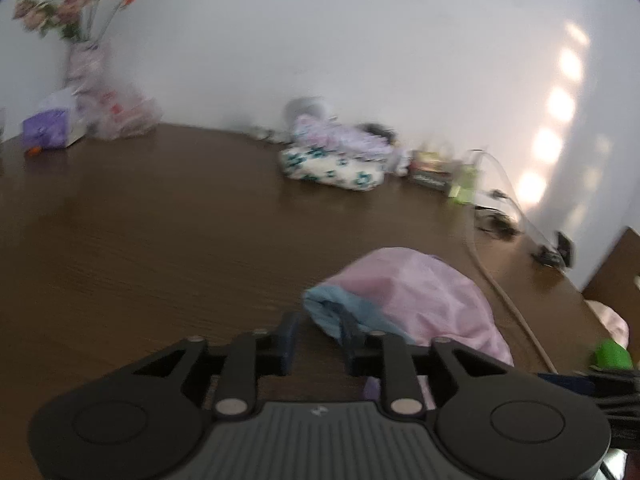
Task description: Fold clothes
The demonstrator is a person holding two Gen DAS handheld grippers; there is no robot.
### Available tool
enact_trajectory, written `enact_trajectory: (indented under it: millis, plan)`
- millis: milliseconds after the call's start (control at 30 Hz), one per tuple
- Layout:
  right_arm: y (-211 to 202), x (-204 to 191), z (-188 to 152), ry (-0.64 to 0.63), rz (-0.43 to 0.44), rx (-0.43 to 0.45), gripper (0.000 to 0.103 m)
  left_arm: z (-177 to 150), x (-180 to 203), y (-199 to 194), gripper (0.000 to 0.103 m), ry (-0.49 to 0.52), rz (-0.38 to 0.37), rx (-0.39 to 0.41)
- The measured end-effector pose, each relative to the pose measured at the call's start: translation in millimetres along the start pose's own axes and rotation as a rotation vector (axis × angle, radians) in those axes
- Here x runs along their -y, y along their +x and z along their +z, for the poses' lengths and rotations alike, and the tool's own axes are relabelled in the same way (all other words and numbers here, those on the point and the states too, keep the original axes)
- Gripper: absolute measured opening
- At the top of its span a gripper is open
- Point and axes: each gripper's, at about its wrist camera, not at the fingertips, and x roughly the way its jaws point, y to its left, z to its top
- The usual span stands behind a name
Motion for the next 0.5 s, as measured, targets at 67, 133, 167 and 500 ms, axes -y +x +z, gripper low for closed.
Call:
enact_trajectory:
  millis: [67, 133, 167, 500]
  plan:
    - [10.6, -6.6, 1.5, -0.006, -0.002, -0.013, 0.043, -6.4, 5.0, -7.5, 0.051, 0.052, -0.078, 0.021]
    - [15.7, -10.4, 3.7, -0.016, -0.016, -0.001, 0.043, -15.6, 14.1, -14.6, 0.053, 0.140, -0.132, 0.047]
    - [17.6, -12.7, 4.8, -0.027, -0.025, 0.004, 0.038, -19.8, 18.8, -17.6, 0.054, 0.185, -0.144, 0.055]
    - [-18.8, 29.8, 35.2, 0.340, 0.243, 0.096, 0.002, -53.6, 80.0, -14.1, 0.078, 0.573, -0.220, 0.064]
